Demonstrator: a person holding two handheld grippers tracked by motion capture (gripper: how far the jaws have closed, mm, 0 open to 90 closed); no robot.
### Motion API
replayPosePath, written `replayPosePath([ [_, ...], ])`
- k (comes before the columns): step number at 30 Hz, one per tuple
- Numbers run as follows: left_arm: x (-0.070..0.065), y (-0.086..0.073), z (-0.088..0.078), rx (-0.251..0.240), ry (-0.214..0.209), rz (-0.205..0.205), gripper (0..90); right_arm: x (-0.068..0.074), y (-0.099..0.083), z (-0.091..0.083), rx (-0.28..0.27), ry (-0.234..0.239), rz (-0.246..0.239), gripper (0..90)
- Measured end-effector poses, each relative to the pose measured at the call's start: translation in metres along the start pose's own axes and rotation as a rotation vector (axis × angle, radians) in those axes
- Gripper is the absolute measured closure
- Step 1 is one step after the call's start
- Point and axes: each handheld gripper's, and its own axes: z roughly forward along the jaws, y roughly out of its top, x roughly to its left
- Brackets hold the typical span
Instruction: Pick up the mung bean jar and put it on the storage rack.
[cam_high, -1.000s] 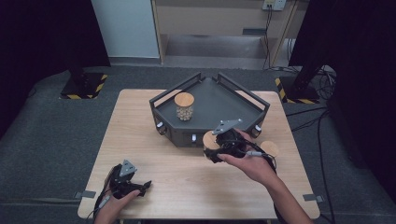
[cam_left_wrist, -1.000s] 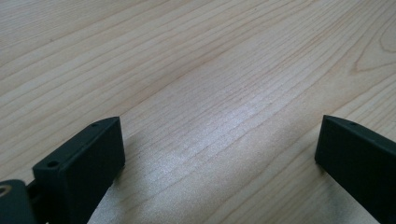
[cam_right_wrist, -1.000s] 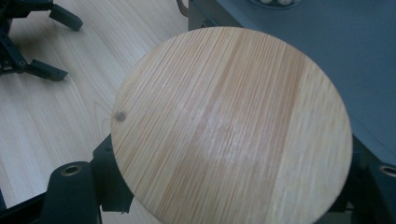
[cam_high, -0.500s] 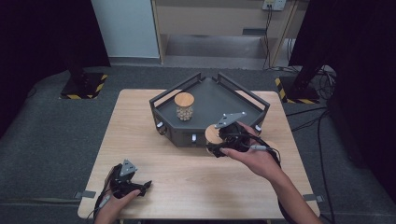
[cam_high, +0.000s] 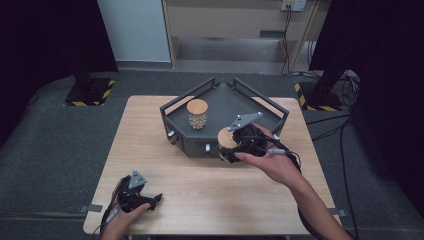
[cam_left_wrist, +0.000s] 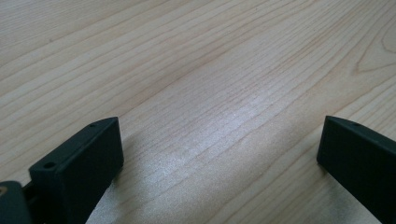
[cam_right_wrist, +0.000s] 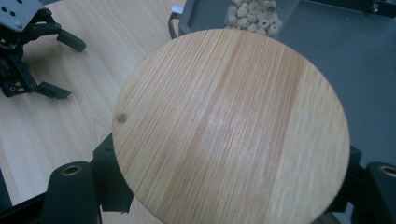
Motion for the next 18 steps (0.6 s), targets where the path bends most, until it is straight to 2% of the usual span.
replayPosePath([
  [18, 0.000, 0.000, 0.000, 0.000, 0.000, 0.000, 0.0, -0.002, 0.020, -0.010, -0.016, -0.002, -0.018, 25.5],
])
